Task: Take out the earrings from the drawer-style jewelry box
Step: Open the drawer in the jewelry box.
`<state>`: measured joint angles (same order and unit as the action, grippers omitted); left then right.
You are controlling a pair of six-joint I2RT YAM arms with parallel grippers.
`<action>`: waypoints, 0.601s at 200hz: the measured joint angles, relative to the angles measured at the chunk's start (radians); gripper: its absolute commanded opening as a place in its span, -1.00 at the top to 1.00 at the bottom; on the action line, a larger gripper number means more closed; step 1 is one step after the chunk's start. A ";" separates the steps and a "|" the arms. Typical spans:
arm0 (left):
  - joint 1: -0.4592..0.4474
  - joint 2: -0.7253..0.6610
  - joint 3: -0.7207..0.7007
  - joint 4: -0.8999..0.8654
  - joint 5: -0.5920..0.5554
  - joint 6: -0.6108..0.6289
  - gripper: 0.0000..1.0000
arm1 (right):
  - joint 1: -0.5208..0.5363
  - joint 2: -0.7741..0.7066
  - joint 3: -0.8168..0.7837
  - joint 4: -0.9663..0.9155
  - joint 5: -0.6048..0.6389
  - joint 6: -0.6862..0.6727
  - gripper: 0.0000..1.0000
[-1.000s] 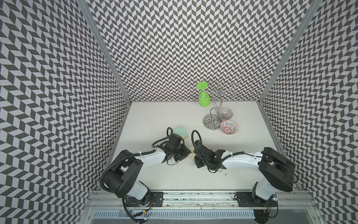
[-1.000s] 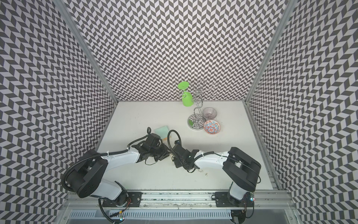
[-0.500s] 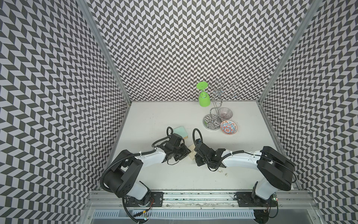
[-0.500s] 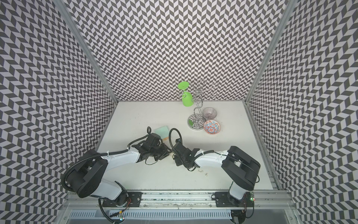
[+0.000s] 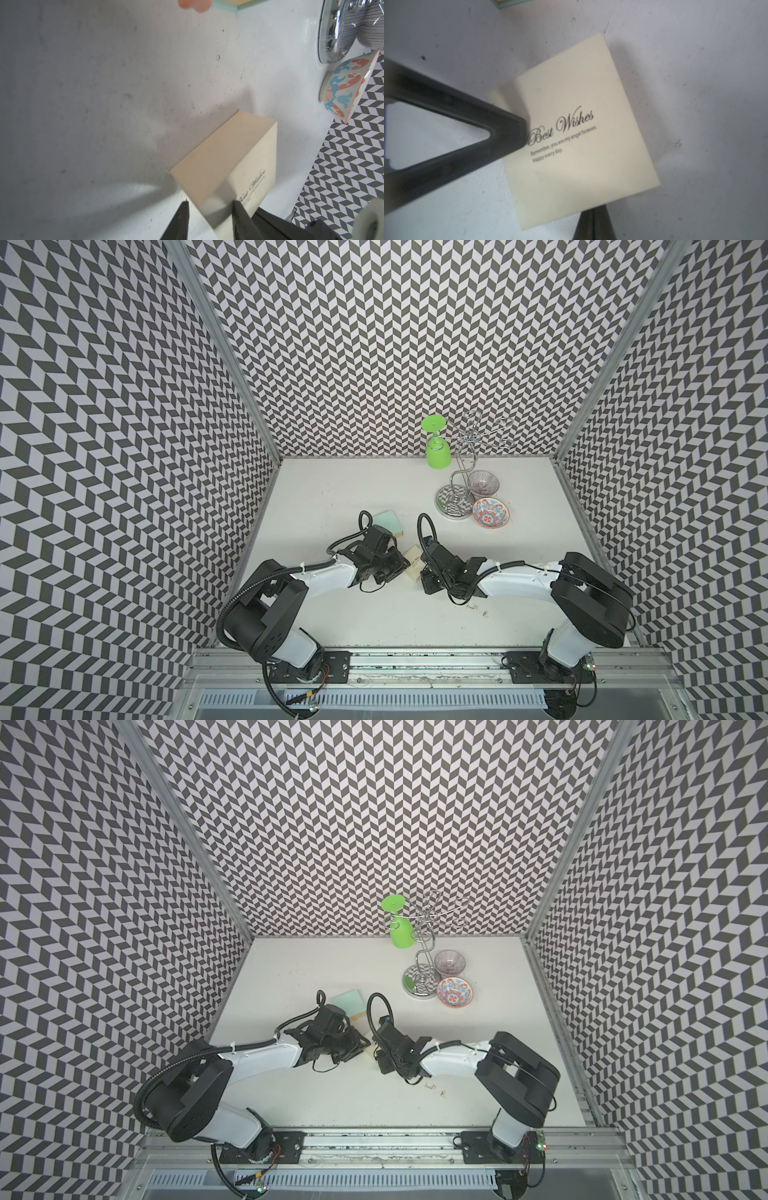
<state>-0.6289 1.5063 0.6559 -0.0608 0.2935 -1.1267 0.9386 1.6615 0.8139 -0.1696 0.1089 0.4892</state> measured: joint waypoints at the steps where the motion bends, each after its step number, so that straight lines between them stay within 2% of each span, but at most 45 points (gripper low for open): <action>1: 0.000 0.000 0.000 -0.001 0.000 0.001 0.14 | -0.001 0.000 -0.001 0.000 -0.001 -0.001 1.00; 31: -0.005 0.001 0.003 -0.012 -0.010 0.001 0.12 | -0.019 -0.008 -0.023 0.018 -0.032 -0.018 1.00; 120: -0.013 0.019 0.026 -0.010 -0.036 -0.019 0.35 | -0.030 -0.043 -0.073 0.050 -0.087 -0.025 1.00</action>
<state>-0.6422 1.5253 0.6823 -0.0704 0.2573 -1.1461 0.9089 1.6180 0.7406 -0.1200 0.0219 0.4641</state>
